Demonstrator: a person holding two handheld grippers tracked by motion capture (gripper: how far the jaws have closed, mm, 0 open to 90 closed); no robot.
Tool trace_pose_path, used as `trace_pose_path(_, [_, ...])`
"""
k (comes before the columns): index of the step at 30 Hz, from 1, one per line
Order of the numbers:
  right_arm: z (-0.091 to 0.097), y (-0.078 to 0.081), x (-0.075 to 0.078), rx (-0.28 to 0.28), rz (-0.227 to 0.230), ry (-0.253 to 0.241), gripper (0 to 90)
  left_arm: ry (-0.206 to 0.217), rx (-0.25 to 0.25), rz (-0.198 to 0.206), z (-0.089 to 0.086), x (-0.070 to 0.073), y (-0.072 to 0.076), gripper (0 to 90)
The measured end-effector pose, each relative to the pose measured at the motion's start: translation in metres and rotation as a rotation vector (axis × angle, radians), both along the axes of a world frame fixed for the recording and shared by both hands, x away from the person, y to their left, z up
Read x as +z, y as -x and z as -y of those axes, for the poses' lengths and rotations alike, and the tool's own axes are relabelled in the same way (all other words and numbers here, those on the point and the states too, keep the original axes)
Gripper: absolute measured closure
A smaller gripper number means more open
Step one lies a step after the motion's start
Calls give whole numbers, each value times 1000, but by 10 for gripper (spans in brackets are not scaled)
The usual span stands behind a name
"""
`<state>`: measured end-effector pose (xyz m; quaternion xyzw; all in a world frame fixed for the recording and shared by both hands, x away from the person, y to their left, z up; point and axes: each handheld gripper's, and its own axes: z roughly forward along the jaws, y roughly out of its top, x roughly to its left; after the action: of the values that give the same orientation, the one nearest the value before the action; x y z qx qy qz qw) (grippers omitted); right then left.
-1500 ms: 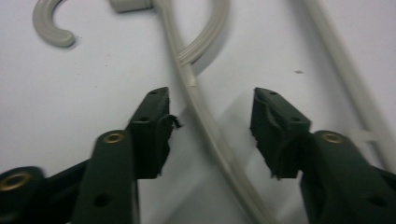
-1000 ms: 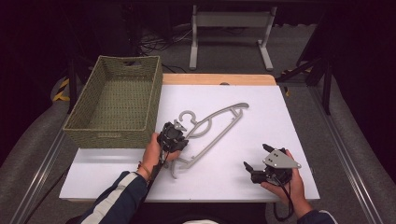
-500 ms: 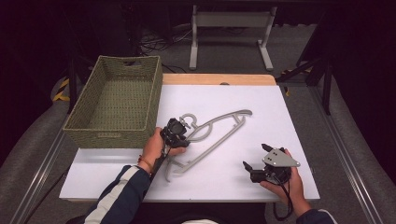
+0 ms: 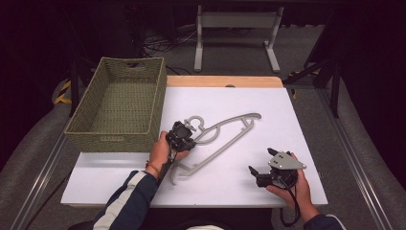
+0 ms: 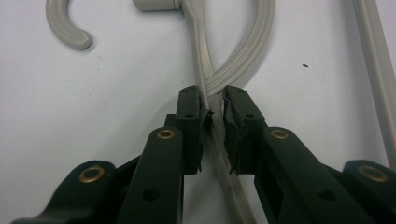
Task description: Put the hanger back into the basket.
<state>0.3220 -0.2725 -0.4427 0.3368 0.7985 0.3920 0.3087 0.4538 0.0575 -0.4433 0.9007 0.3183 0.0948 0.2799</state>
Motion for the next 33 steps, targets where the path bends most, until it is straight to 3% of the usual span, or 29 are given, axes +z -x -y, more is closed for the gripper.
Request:
trace_pose_path(5, [3,0,1,-10,2,-4,105,-4,2,37,2,0,0,810])
trace_pose_path(11, [6,0,2,-17,8,-13,104,14,-14,18,0,-1,2,809])
trace_pose_path(19, [5,-1,2,-22,-13,-5,105,-77,-76,-40,3,6,1,782])
trace_pose_path(23, [5,-1,1,-19,-24,1,105,-130,-85,-38,9,9,0,762])
trace_pose_path(24, [5,-2,1,-23,-31,4,104,-141,-84,-28,9,9,-1,703])
trace_pose_path(28, [4,-3,0,-22,-43,7,104,-138,-93,-78,10,10,-8,701])
trace_pose_path(31, [3,-3,-1,-18,-52,1,104,-209,-103,-72,19,13,-8,718])
trace_pose_path(33, [2,-4,-1,-12,-53,9,104,-227,-120,-75,22,14,-9,760])
